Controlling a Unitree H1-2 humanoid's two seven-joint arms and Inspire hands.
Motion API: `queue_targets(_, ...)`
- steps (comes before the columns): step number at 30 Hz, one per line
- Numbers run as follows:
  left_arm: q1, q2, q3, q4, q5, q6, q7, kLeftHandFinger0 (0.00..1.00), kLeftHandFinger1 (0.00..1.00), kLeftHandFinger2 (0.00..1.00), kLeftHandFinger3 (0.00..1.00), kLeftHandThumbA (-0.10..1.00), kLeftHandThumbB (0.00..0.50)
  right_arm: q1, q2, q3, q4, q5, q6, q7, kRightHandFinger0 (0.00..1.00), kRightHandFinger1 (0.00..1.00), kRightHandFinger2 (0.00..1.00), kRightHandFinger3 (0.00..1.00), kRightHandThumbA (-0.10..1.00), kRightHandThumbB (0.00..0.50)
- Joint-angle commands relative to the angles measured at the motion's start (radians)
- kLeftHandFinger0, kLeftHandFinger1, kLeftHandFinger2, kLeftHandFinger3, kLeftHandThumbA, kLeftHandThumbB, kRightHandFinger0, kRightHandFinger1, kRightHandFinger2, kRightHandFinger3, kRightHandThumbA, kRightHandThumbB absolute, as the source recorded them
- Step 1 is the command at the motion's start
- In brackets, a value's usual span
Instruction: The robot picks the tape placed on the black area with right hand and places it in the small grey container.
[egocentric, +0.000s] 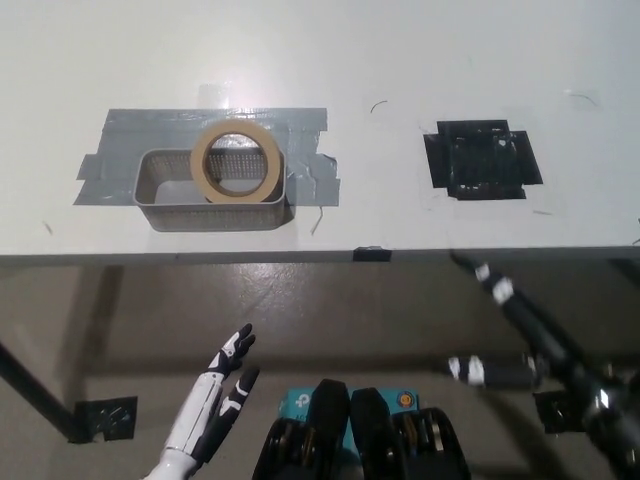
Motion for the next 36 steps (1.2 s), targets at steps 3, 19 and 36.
queue_targets(3,0.023,0.008,0.042,-0.017,-0.054,-0.047,0.019,1.00,1.00,1.00,1.00,1.00,0.094,0.103,0.164,-0.153,0.054,0.308,-0.157,0.025,1.00,1.00,1.00,1.00,1.00,0.152)
queue_targets(19,0.074,-0.001,0.063,-0.029,-0.046,-0.040,0.016,1.00,1.00,1.00,1.00,1.00,0.092,0.161,0.198,-0.167,0.122,0.209,-0.212,0.085,1.00,1.00,1.00,1.00,0.96,0.137)
queue_targets(36,0.083,-0.003,0.067,-0.028,-0.056,-0.025,0.014,1.00,1.00,1.00,1.00,1.00,0.076,0.153,0.184,-0.149,0.124,0.148,-0.205,0.089,1.00,1.00,1.00,1.00,0.99,0.166)
